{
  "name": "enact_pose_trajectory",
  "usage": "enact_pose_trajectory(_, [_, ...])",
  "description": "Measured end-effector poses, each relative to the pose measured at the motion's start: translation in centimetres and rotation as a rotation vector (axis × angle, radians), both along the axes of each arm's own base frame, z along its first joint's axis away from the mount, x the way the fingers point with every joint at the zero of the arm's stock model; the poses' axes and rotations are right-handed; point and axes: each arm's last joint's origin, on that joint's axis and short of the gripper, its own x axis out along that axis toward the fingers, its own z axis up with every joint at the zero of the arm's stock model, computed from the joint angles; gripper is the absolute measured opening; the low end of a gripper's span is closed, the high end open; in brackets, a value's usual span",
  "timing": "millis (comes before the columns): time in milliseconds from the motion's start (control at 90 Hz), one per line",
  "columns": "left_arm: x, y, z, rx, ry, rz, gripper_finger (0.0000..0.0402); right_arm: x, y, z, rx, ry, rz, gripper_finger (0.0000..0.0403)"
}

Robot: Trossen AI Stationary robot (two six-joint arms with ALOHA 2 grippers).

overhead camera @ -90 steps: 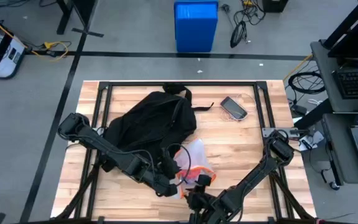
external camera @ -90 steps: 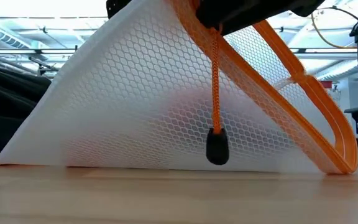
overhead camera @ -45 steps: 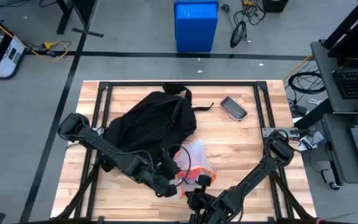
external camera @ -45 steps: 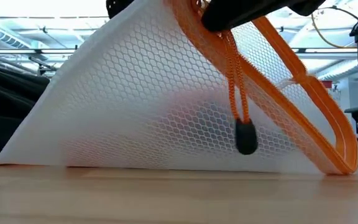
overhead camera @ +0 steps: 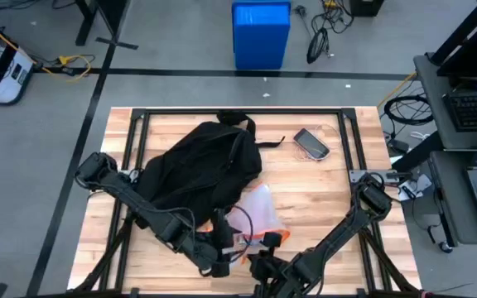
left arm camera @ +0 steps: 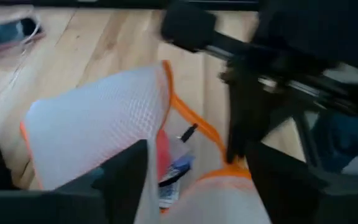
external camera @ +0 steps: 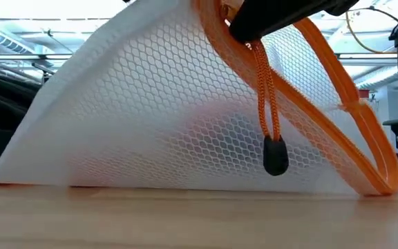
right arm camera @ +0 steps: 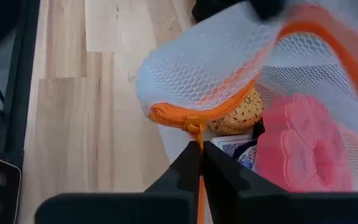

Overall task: Unpack backpack
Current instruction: Close the orange zip bag

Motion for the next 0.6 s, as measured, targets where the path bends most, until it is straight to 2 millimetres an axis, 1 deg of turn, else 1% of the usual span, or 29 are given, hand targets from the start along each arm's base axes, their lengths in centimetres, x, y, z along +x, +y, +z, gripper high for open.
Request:
enact_pose_trajectory(122, [-0.8,-1.5,0.3,-0.004,-0.035,-0.058,0.0291,-0.1,-0.1,0.0,0.004,0.003,-0.009,0.0000])
enact_pose_trajectory(189, [-1.4,-2.5,0.3,-0.001,-0.034,-0.092,0.0294,-0.1,-0.1,0.0,0.008,0.005,-0.013,0.0000])
enact_pose_trajectory(333, [-2.8,-3.9,0.6,0.086,-0.046,-0.178,0.0295,0.1,-0.3,-0.1,0.028,0.019,-0.012,0.0000])
enact_pose_trajectory(400, [-3.2,-4.1,1.0,0.087,-0.070,-0.170,0.0295,0.2,-0.4,-0.1,0.033,0.019,-0.019,0.0000])
enact_pose_trajectory(522, [-3.6,-4.6,1.8,0.022,-0.125,-0.124,0.0295,0.2,-0.5,0.2,0.059,0.023,-0.021,0.0000])
enact_pose_trajectory(600, [-3.4,-5.1,0.9,0.022,-0.127,-0.097,0.0295,0.2,-0.7,0.9,0.075,0.012,-0.021,0.0000])
